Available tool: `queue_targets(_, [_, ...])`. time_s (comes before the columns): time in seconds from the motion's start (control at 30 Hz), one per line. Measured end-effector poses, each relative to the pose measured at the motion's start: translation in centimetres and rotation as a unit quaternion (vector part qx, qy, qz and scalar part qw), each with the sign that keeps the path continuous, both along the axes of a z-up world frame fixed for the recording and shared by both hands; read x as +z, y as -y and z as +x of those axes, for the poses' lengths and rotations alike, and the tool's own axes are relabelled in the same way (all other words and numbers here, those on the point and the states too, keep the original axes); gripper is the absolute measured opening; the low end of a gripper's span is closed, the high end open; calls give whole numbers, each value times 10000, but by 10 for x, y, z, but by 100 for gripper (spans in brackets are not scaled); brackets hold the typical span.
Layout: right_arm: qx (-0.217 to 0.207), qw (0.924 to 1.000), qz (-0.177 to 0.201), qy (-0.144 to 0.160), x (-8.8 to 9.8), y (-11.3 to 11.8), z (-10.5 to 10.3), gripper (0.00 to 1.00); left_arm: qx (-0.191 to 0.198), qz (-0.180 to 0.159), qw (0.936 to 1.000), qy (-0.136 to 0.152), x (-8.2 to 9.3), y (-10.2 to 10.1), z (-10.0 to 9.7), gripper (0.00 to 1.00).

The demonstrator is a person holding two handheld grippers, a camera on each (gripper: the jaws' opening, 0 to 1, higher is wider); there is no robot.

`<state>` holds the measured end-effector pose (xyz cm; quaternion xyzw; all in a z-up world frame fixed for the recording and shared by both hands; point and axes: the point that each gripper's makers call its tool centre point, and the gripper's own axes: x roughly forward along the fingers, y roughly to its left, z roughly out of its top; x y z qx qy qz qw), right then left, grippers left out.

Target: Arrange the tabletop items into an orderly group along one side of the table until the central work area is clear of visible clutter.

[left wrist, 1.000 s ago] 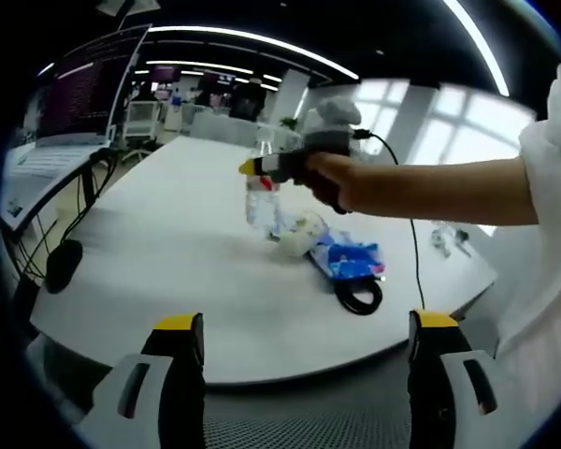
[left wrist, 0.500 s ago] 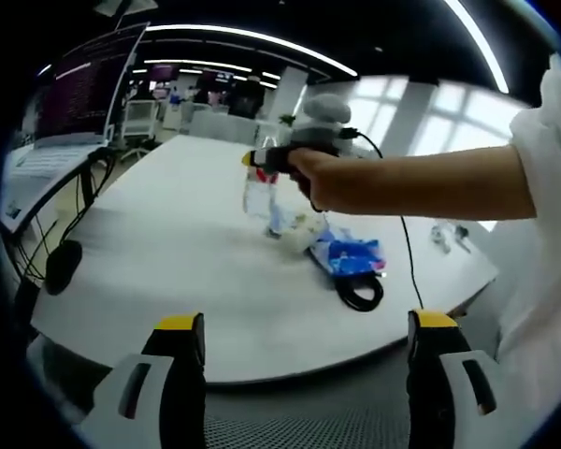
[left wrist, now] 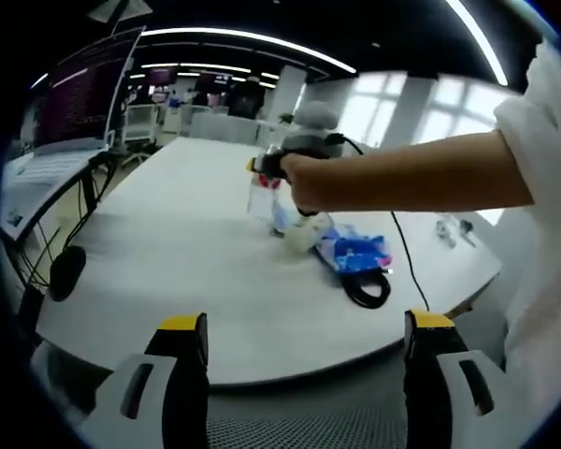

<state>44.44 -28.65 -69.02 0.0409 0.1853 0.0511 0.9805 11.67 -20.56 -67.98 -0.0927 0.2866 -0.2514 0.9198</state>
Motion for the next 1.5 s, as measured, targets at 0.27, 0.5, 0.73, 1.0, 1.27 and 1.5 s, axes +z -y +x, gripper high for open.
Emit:
queue_targets(0.27, [5,9992,-398,74,-13,0,5,37,-56,-36,10000,15,0,1,1,84])
queue_targets(0.5, [-223,9996,-163,54,-19,4,4,38,-109,1,9999,21,-1,2,0,84])
queue_targets(0.73, [-373,9991,-105,159,-16,6,-8,38,-95,-12,9999,58,-1,1,1,83])
queue_targets(1.0, [-405,9991,-83,85,-14,5,-21,38,-81,-25,9999,101,1,1,1,83])
queue_targets(1.27, [-489,9986,-180,-112,-16,0,-31,38,-54,-48,9998,159,2,1,1,83])
queue_targets(1.5, [-566,9977,-274,-239,-20,-5,-35,38,-36,-54,9998,199,3,0,1,83])
